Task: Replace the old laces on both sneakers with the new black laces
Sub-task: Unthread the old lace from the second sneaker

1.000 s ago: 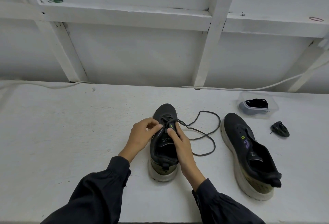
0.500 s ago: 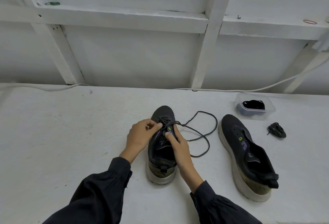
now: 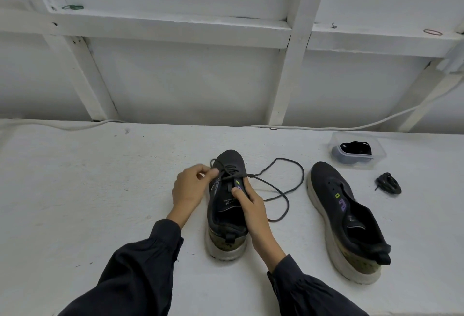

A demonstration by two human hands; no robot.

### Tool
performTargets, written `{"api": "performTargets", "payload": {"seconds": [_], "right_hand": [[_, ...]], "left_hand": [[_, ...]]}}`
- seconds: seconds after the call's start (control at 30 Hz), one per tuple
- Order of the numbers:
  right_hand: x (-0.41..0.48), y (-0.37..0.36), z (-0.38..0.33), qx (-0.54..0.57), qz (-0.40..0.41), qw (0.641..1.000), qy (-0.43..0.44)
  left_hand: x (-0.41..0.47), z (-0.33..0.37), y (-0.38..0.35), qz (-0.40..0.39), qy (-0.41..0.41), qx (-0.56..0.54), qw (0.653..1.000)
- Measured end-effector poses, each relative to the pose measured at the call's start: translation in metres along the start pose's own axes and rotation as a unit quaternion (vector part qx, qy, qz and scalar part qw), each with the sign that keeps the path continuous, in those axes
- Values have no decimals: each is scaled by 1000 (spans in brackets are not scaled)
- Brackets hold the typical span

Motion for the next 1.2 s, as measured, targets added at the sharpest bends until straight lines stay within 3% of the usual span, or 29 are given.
{"api": "performTargets", "payload": {"seconds": [0.07, 0.13, 0.3, 0.37, 0.5, 0.57, 0.7, 0.77, 0.87, 0.93, 1.0, 1.2], "right_hand": [[0, 0, 0, 1, -5, 1000, 2], [0, -1, 1, 0, -4, 1000, 2], [1, -1, 3, 5, 4, 1000, 0], [1, -1, 2, 5, 2, 1000, 2], [1, 0, 2, 4, -4, 1000, 5], [2, 0, 2, 2, -3, 1000, 9], [2, -1, 3, 1, 0, 1000, 11], [2, -1, 3, -1, -3, 1000, 12], [1, 0, 1, 2, -3, 1000, 9], [-1, 2, -1, 5, -4, 1000, 15], [-1, 3, -2, 11, -2, 1000, 18], [0, 2, -1, 4, 1, 1000, 24]], "left_hand": [[7, 5, 16, 66, -1, -61, 996], [11, 6, 23, 77, -1, -91, 993], [0, -4, -2, -82, 21, -55, 995], [0, -7, -9, -95, 8, -39, 995], [6, 0, 15, 81, 15, -122, 989], [6, 1, 21, 115, 23, -166, 979], [-6, -1, -5, -28, 28, -145, 989], [-9, -2, -14, -53, 11, -122, 991], [-4, 0, -1, 51, 6, -154, 987], [-3, 1, 16, 142, 14, -223, 964], [-4, 2, 22, 173, 17, -259, 950], [-14, -5, -17, -40, 20, -170, 985]]}}
Point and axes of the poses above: each hand's wrist, its own x-axis towards the middle knuckle, its own y-axis out of the back of the hand, z = x × y, the point moved 4 cm from there along x, towards the middle knuckle, and after that the axes turned 9 degrees about -z, right-handed, at the moved point
